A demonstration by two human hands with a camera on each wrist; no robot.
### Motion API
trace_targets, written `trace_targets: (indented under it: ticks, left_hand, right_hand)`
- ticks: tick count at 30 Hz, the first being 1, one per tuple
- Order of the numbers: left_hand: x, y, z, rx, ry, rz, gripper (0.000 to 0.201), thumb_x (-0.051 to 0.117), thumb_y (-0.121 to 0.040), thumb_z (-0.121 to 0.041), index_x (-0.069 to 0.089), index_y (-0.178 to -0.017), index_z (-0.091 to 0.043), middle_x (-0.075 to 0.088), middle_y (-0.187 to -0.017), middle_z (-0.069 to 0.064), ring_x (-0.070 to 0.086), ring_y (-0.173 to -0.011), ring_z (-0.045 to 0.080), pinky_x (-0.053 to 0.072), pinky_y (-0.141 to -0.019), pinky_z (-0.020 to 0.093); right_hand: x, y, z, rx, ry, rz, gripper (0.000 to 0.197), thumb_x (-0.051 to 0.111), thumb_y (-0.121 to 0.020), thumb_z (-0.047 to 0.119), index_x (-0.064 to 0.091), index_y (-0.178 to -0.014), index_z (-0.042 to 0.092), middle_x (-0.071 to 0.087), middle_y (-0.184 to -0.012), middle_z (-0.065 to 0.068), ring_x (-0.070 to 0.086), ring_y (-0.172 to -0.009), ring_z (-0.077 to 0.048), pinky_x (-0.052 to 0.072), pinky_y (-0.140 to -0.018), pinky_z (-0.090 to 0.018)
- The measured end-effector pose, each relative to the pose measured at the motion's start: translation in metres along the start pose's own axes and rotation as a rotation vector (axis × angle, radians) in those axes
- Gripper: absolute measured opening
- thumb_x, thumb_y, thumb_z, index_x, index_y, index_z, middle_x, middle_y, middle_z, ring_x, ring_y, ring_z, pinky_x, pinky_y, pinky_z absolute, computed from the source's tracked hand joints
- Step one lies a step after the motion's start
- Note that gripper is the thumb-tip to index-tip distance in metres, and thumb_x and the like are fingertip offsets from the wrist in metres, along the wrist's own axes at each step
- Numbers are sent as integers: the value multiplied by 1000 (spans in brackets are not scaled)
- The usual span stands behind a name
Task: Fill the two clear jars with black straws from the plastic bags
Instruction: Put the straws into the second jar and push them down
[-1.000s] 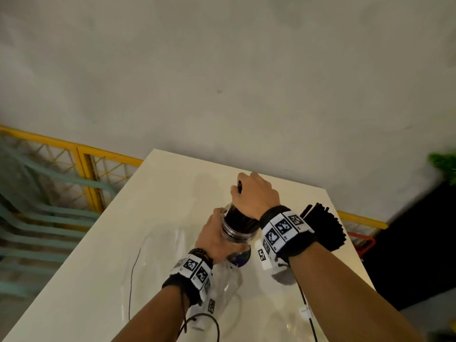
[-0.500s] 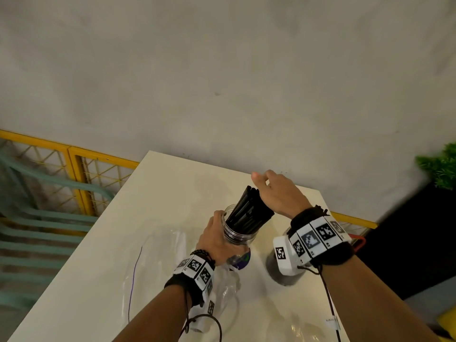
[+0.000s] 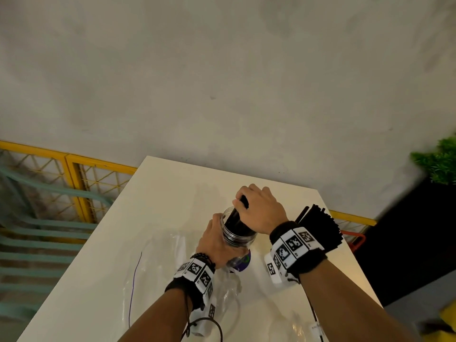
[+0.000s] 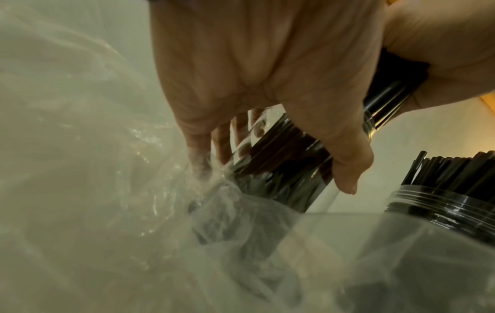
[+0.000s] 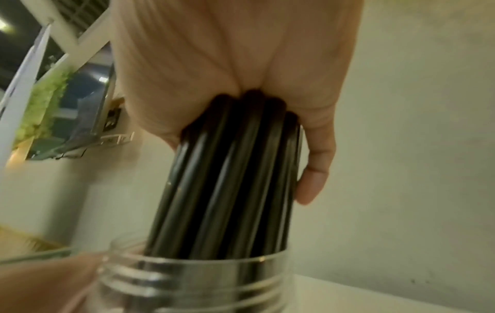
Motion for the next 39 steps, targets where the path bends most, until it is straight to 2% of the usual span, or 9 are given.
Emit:
trace_targets:
  ticks: [4,8,13,18,20,26,33,36,39]
  left_hand:
    - [0,0,1,-9,-3,13,90,88,-55,-40,36,-126,-22,56,-121,-1,62,-104,22,56,-89,39]
    - [0,0,2,-19,9,15,93,88,-52,-43,35,-125,-25,59,-122,-1,64,-103,22,56,-89,39]
    - [1,1,3,-24,21,22,93,88,-52,-43,34,-125,-25,58,-123,0,63,-105,23,54,-90,37]
    - [1,1,0,-18,18,32,93,88,-53,-43,35,-126,-22,58,-123,0,62,-107,23,53,-89,36]
    - [1,1,1,-19,11,28,92,91,-55,-39,35,-126,-21,58,-123,1,63,-107,23,53,-88,35]
    - [1,1,1,-24,10,33,91,91,-55,-36,34,-125,-22,58,-122,2,63,-105,23,52,-85,33]
    - [0,3,-2,-50,-4,52,94,88,-53,-39,33,-128,-21,58,-125,2,63,-107,23,54,-88,36]
    - [0,4,-2,-80,-9,72,103,88,-52,-41,30,-135,-20,58,-129,2,62,-110,23,51,-88,32]
    - [0,6,-1,-103,6,72,112,91,-54,-38,24,-142,-20,58,-134,1,61,-115,24,50,-92,32]
  right_hand:
    - [-16,-4,-8,-17,-260,57,47,39,-95,59,52,-130,30,52,-133,-2,44,-126,-24,41,-106,-47]
    - [-77,-1,-33,-56,-352,-243,20,50,-98,31,68,-107,26,63,-114,-2,57,-113,-23,46,-102,-45]
    - [-82,6,-42,-12,-340,-259,15,54,-95,30,68,-93,25,62,-105,0,58,-109,-26,48,-97,-43]
    - [-33,13,-3,-18,-111,-87,64,46,-84,72,48,-135,34,39,-148,5,32,-139,-22,32,-111,-53]
    - [-10,10,3,-11,24,-31,69,43,-85,72,40,-143,34,27,-158,5,20,-146,-25,25,-114,-57]
    - [-3,2,-2,-15,-55,-32,45,47,-94,44,50,-135,25,49,-139,2,42,-128,-26,44,-100,-46]
    - [-9,4,-2,-23,-165,11,55,46,-92,60,48,-138,29,44,-145,4,36,-134,-23,37,-108,-49]
    - [-44,13,-2,-40,-236,-115,43,49,-95,52,56,-129,26,48,-138,3,42,-130,-21,37,-108,-46]
    - [-83,40,-6,-108,-277,-266,23,56,-96,36,66,-111,23,60,-117,1,57,-109,-18,46,-98,-38]
Point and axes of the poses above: each hand's wrist, its own y-axis away from the middle knuckle, its own x-axis out of the palm, z = x × y, the point moved 10 cm from there along -y, towards the middle knuckle
